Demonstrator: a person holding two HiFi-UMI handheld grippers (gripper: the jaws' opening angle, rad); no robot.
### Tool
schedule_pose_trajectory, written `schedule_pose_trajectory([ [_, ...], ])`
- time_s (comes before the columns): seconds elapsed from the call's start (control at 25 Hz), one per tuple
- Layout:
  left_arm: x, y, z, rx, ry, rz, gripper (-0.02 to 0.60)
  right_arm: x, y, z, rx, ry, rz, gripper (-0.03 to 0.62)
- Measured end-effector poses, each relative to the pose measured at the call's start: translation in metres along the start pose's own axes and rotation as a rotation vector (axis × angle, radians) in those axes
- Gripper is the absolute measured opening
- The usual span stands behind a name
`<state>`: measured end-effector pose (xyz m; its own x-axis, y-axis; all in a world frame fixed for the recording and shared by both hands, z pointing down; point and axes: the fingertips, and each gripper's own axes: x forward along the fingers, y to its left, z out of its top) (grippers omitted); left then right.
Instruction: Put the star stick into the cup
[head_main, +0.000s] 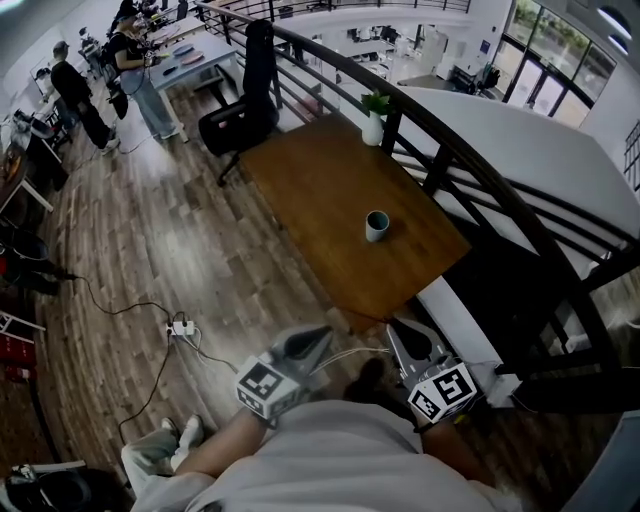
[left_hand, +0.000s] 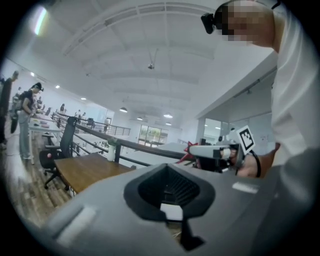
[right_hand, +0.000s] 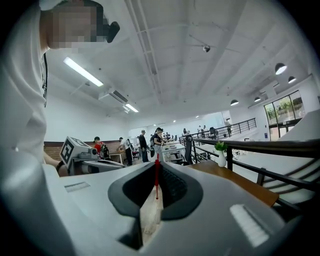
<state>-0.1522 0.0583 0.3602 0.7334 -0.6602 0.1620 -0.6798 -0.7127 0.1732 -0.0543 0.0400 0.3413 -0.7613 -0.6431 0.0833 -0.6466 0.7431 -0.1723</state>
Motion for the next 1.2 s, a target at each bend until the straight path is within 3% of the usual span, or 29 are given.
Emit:
schedule_pose_trajectory([
  [0.16,0.036,0.014,0.006,0.0,-0.006,0.037,0.003,0.004,-0.044,0.007,0.005,-0.003,0.007,0.023],
  [0.6,0.172,0.014,0.028,0.034,0.002,0.019,0.003,0.0,-0.179,0.026,0.01,0.005,0.06,0.025],
  [0.8,0.195,0.015,0.03,0.024,0.017,0.046,0.003,0.001,-0.212,0.026,0.02,0.041,0.08,0.024],
  [1.2,0.225,0.065,0.032,0.007,0.024,0.104,0.003,0.031,-0.262,0.027,0.032,0.049,0.081,0.025],
])
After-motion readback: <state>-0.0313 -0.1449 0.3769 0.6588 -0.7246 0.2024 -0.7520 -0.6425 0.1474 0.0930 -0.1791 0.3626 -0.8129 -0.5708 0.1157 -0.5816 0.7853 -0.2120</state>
